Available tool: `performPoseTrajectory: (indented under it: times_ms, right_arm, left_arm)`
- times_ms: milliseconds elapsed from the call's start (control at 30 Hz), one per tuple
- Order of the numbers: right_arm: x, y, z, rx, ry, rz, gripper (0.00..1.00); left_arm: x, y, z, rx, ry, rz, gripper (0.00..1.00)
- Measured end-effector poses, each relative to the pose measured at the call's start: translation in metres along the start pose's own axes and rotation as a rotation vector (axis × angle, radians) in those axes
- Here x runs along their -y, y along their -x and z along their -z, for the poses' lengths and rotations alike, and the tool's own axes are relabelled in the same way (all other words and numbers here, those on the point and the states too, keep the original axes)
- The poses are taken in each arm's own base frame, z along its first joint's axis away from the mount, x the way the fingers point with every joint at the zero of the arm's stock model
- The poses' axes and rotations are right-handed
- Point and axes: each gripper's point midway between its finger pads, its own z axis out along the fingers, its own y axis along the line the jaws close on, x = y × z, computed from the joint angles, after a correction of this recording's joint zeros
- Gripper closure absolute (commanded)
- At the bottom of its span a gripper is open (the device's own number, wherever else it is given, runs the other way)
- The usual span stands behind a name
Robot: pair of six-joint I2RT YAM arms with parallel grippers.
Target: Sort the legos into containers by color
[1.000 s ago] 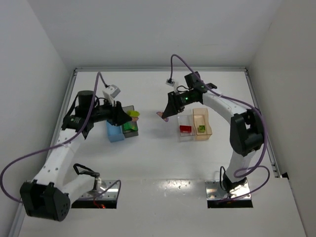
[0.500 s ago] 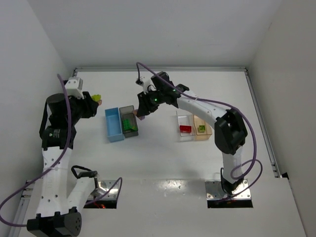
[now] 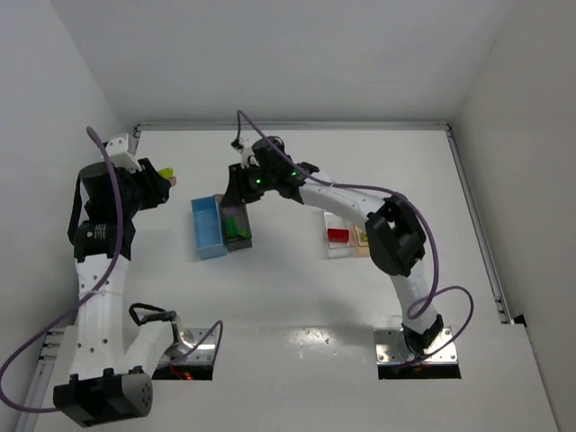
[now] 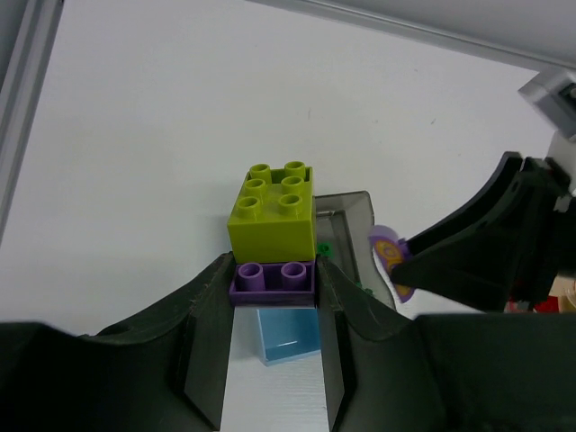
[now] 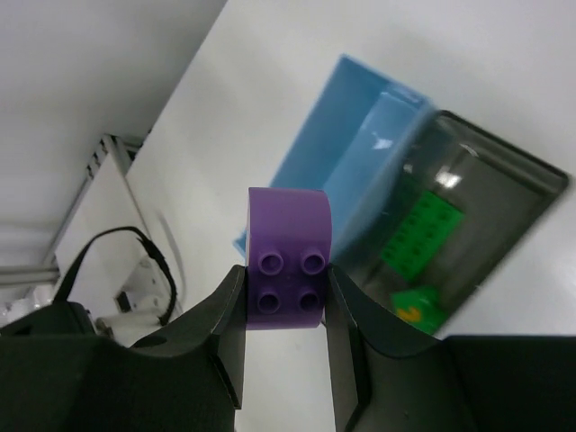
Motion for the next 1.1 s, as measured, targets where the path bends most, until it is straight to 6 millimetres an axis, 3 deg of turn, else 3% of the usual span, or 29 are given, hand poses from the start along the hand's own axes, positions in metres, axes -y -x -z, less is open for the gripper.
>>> performPoseTrajectory:
  times_ms: [267,567,667,700,767,800,900,967,1100]
  right_arm:
    - [-0.043,-0.021,-0.055,-0.020,0.074,-0.006,1.00]
    - [-0.021,-0.043,-0.081,-0.054,0.052,-0.063,0.91]
    - [-0.012,-0.053,-0.088,-0.075,0.045,-0.086,0.78]
    - [-0.011,-0.055,-0.090,-0.081,0.046,-0.093,0.69]
    - [-0.010,-0.058,-0.093,-0.089,0.050,-0.103,0.59]
    - [-0.010,-0.058,-0.093,-0.091,0.051,-0.110,0.48]
    - [-0.013,-0.056,-0.093,-0.089,0.060,-0.113,0.34]
    - [-0.016,-0.053,-0.094,-0.081,0.069,-0.109,0.28]
    - [-0.021,-0.050,-0.093,-0.074,0.081,-0.082,0.27]
  left_arm:
    - [-0.008,-0.008,-0.013,-0.050,0.005,0.030,1.00]
    - [-0.011,-0.006,-0.017,-0.061,-0.011,0.051,1.00]
    - [-0.013,-0.008,-0.019,-0.071,-0.012,0.062,1.00]
    - [-0.014,-0.008,-0.020,-0.073,-0.011,0.064,1.00]
    - [-0.015,-0.009,-0.021,-0.079,-0.013,0.072,1.00]
    - [-0.016,-0.009,-0.022,-0.082,-0.014,0.074,1.00]
    - [-0.015,-0.011,-0.023,-0.089,-0.023,0.078,1.00]
    - [-0.013,-0.011,-0.023,-0.092,-0.034,0.078,1.00]
    - [-0.009,-0.014,-0.025,-0.106,-0.062,0.084,1.00]
